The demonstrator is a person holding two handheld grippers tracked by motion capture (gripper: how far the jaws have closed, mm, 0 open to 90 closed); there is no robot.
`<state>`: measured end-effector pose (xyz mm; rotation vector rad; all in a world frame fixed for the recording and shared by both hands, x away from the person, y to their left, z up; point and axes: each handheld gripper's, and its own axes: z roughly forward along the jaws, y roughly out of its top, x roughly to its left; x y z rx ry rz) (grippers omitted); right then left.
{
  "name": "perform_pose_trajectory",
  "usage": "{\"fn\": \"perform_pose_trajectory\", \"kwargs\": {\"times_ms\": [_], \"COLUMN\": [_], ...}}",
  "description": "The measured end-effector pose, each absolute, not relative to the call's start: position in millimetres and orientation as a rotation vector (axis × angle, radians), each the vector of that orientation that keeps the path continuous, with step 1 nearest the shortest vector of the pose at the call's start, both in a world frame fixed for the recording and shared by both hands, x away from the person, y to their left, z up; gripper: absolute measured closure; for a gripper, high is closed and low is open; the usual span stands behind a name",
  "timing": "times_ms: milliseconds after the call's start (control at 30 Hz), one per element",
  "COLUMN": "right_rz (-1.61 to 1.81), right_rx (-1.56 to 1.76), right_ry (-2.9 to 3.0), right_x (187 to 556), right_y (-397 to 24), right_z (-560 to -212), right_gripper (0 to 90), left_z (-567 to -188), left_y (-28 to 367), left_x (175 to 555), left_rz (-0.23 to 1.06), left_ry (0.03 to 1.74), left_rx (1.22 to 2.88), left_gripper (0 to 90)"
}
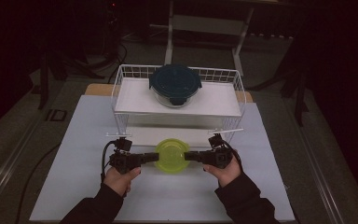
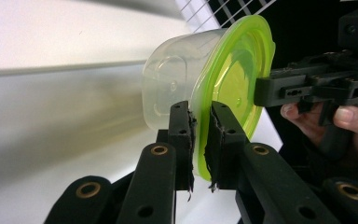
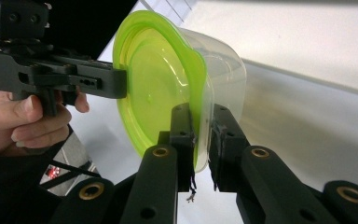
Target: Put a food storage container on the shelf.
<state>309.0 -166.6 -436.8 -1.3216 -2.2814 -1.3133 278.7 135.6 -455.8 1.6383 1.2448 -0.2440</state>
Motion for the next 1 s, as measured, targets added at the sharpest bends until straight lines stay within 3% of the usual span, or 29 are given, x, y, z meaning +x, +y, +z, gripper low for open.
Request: {"fn": "perform_pose_trajectory", "kwargs": {"times_ms": [1000], "right_rz": [-1.521], "right_rx": [-1.27], "right_ry": [-2.313], "right_x": [304.8], "right_y": [-171.0], "right_z": [-339.6], "right_gripper": [81.1], "left_z": [-358.1], "left_y": [138.3], "left_x": [283.9], "left_rz": [-0.129], "left_ry": [1.093], "left_rx": [1.62], "left_gripper": [80.1]}}
